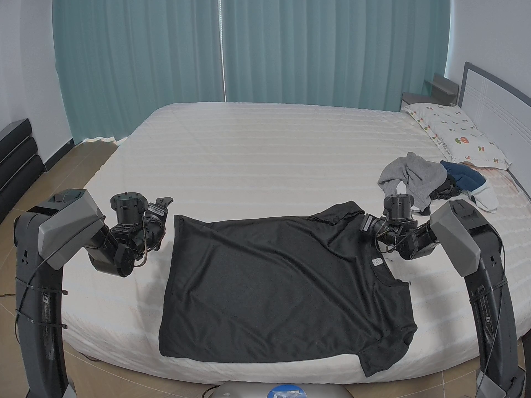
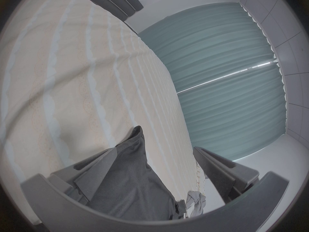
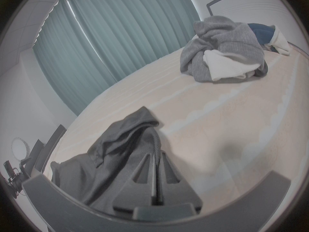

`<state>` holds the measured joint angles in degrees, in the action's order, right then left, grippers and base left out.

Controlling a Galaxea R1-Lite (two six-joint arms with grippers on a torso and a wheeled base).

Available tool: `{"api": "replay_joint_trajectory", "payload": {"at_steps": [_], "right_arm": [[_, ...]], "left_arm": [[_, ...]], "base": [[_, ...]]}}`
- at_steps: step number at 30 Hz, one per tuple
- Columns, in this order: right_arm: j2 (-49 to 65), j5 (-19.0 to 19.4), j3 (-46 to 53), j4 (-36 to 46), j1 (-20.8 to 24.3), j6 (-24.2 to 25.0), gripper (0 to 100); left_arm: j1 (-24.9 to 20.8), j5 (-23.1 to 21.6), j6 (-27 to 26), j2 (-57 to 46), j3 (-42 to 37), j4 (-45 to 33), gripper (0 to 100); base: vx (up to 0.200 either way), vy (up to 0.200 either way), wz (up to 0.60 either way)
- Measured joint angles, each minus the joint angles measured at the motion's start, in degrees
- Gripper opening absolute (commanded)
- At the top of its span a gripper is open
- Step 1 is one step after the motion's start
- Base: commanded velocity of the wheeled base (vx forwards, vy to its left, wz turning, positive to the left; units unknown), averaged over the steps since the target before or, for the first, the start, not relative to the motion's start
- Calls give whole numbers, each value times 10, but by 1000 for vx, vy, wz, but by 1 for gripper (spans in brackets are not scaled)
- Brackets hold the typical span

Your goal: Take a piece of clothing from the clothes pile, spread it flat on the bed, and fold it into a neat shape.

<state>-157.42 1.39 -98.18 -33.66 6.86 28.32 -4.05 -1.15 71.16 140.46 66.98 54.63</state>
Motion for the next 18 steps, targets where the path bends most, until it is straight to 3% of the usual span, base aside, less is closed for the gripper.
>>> {"api": "replay_joint_trajectory", "payload": {"at_steps": [8, 18], "right_arm": [[-5, -12, -22, -2, -20, 5, 0], [-11, -38, -55, -5, -38, 14, 0]], "left_arm": [[0, 0, -13, 4, 1, 0, 100], [-6, 0, -79, 23, 21, -6, 100]], "base": [[0, 0, 0], [0, 0, 0]]}}
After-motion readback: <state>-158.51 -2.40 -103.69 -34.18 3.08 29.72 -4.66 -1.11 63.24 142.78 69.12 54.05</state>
